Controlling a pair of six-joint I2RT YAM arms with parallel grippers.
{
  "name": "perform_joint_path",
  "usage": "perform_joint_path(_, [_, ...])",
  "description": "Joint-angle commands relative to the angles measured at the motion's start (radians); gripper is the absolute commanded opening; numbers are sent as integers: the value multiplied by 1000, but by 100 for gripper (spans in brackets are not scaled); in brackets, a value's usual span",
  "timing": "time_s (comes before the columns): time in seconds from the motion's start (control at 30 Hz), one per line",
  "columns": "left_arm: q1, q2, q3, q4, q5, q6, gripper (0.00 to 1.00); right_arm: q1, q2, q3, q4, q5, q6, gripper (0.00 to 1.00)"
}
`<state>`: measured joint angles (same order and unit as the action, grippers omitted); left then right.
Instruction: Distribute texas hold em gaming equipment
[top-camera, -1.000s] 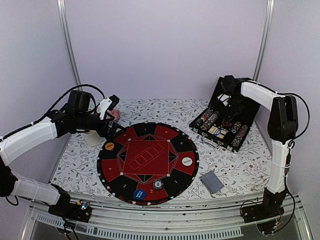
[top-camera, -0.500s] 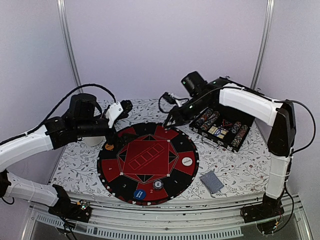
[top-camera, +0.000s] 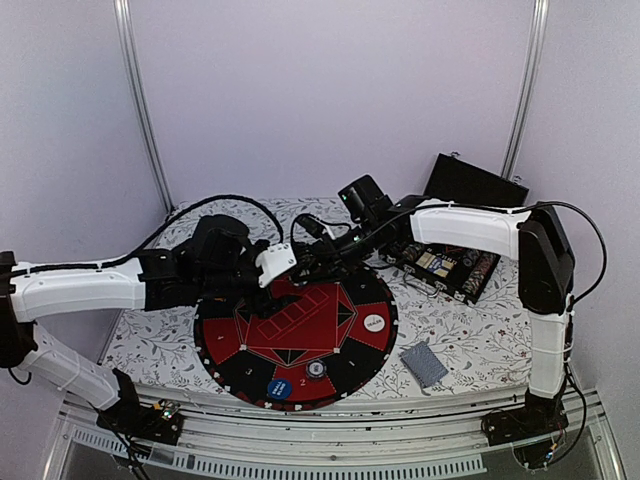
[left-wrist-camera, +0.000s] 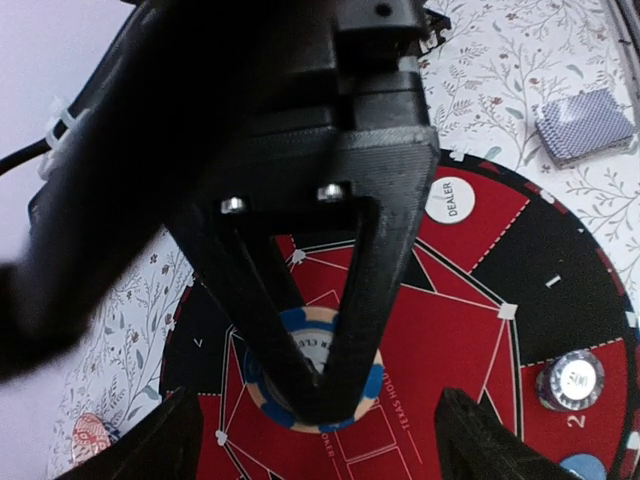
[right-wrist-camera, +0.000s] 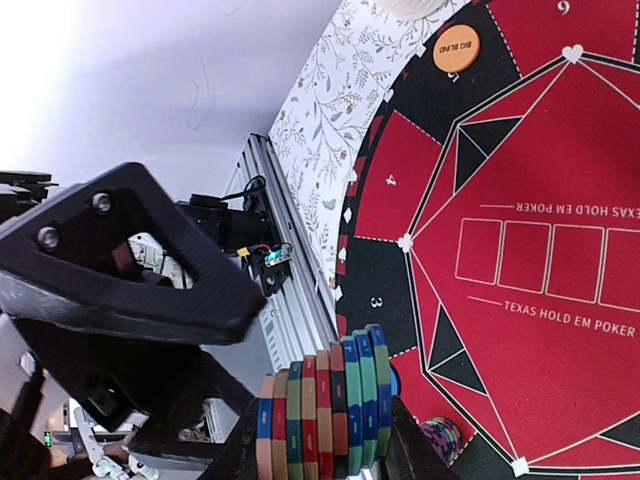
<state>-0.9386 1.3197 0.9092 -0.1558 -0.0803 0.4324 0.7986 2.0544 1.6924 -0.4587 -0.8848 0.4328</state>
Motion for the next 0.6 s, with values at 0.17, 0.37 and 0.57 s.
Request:
perform_joint_path(0.17, [-20,90,41,85,-164,11,66,8,-31,-42,125,-53,74,2])
perform_joint_path(0.37, [-15,133,62,90,-149,4,65,11,-23,-51,133,-62,85,2])
perform_joint_path(0.57, [12,155,71,105,-81,-12,62,16,-29,-49,140,-71,91,2])
